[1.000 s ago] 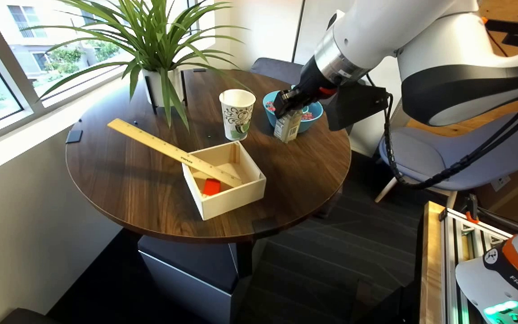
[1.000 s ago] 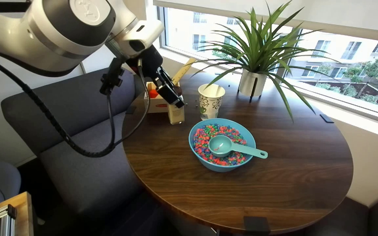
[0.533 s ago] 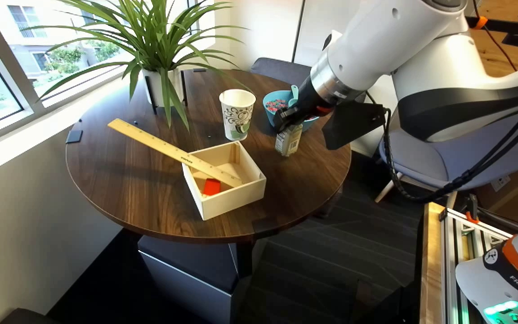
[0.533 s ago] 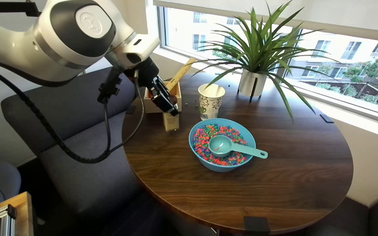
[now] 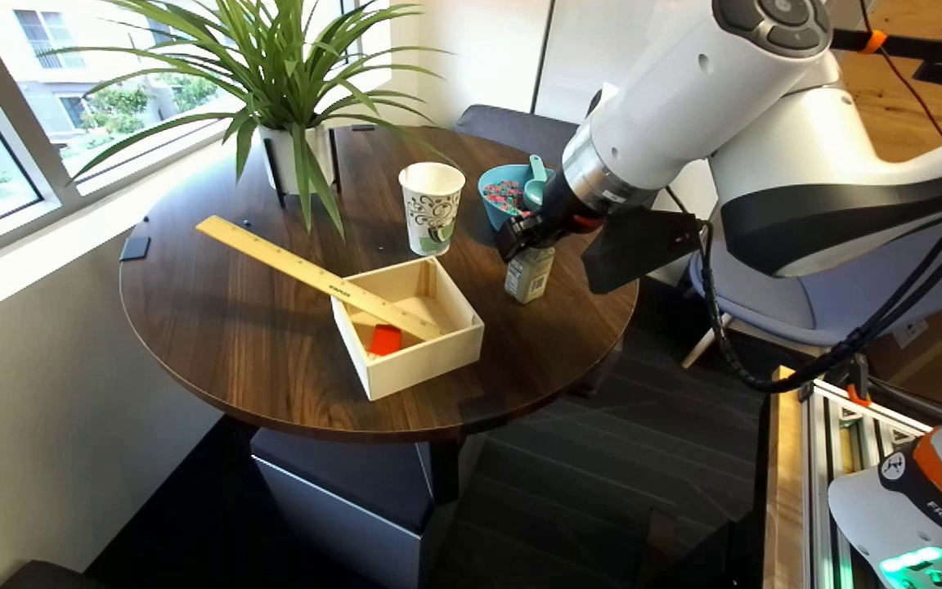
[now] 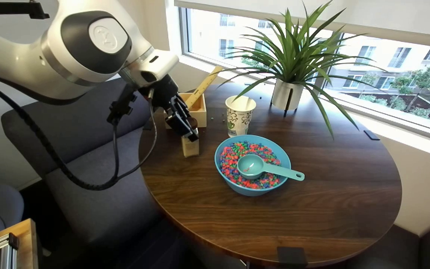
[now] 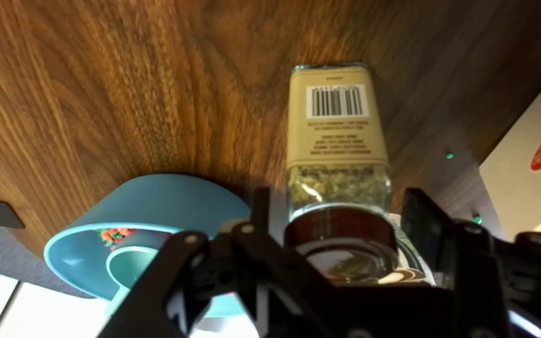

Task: Put the spice shaker on the table

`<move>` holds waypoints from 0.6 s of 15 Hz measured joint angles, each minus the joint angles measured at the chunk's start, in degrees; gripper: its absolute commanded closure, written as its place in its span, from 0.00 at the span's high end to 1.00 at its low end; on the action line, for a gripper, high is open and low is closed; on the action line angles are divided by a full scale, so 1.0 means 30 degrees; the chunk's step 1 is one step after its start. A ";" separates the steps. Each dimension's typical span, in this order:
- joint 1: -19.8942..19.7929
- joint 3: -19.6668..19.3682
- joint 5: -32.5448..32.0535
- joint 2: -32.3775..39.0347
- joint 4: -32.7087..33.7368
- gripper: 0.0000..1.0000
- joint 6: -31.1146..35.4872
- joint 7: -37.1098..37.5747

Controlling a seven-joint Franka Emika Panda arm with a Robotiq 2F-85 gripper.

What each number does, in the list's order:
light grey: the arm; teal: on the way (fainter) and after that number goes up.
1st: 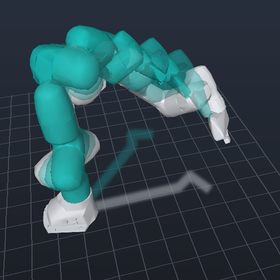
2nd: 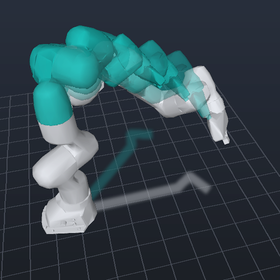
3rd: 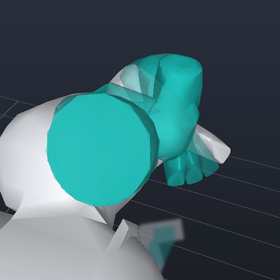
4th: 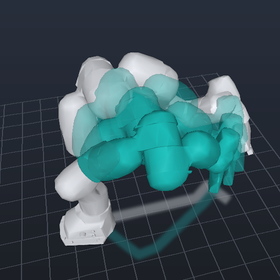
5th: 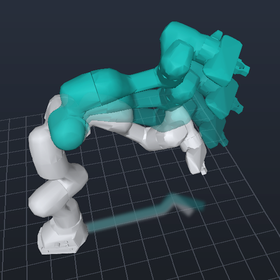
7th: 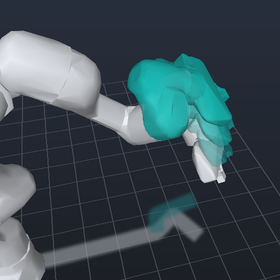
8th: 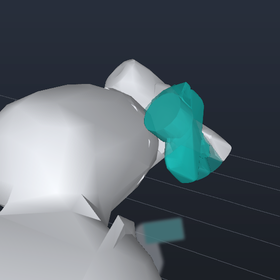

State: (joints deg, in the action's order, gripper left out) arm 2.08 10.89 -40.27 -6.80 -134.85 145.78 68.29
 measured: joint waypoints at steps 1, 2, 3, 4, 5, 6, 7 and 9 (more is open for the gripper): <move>0.0000 -0.0006 0.0015 -0.0078 0.0027 1.00 -0.0015 0.0007; 0.0000 -0.0020 0.0119 -0.0207 0.0085 1.00 -0.0020 0.0009; 0.0001 -0.0043 0.0347 -0.0409 0.0200 1.00 -0.0021 -0.0001; 0.0001 -0.0081 0.0650 -0.0673 0.0371 1.00 -0.0022 -0.0037; 0.0000 -0.0122 0.0965 -0.0960 0.0547 1.00 -0.0023 -0.0113; -0.0003 -0.0191 0.1384 -0.1258 0.0776 1.00 -0.0024 -0.0334; -0.0002 -0.0280 0.1931 -0.1496 0.1038 1.00 -0.0015 -0.0830; 0.0002 -0.0465 0.3356 -0.1683 0.1814 1.00 0.0131 -0.2700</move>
State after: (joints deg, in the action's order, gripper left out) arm 2.09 9.50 -30.20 -11.85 -129.41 146.17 60.19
